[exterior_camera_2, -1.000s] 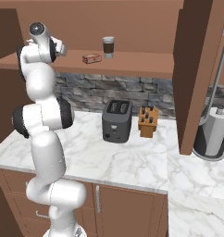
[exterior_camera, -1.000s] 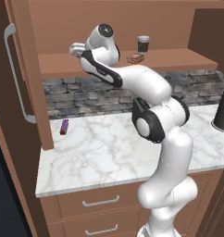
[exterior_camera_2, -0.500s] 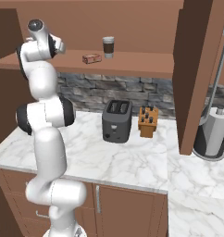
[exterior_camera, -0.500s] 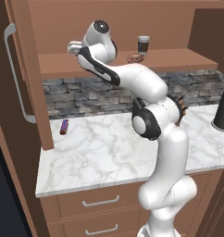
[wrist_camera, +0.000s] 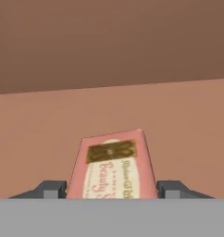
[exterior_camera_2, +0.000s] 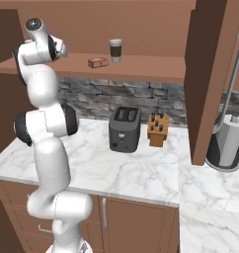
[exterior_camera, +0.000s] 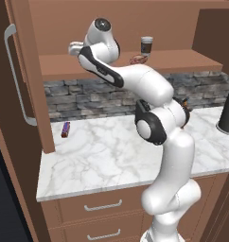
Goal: Pick the bar soap and bar soap from the cabinet and place them on the counter.
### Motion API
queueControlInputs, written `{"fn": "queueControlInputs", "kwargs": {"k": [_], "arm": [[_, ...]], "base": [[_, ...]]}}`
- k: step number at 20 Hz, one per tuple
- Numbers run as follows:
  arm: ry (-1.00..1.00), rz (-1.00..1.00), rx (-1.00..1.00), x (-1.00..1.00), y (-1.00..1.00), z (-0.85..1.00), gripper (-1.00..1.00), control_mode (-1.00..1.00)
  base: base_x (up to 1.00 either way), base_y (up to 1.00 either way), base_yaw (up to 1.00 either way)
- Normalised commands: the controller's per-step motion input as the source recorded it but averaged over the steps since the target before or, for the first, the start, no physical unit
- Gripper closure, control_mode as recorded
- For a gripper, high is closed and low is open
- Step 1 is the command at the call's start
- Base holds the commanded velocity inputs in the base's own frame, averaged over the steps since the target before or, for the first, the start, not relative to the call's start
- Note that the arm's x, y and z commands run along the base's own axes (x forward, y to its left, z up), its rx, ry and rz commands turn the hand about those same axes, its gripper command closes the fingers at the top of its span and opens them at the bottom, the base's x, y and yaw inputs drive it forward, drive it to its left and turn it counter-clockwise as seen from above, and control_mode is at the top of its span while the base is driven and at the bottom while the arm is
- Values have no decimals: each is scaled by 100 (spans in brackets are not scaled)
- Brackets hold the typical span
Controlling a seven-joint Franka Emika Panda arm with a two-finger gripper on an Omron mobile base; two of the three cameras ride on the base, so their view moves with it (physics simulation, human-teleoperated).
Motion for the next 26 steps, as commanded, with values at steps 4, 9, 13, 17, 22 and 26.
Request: {"fn": "queueControlInputs", "kwargs": {"k": [4, 9, 13, 17, 22, 26], "arm": [[-2, 0, 0, -56, -7, -5, 100, -100], [-6, 1, 0, -64, -23, -14, 100, -100], [-11, 2, 0, -66, -33, -13, 100, -100], [-10, 2, 0, -81, -36, -4, 100, -100], [-3, 1, 0, -95, -34, 0, 100, -100], [0, 0, 0, -89, -31, 0, 100, -100]], "base": [[0, 0, 0], [0, 0, 0], [0, 0, 0], [0, 0, 0], [0, 0, 0], [0, 0, 0]]}}
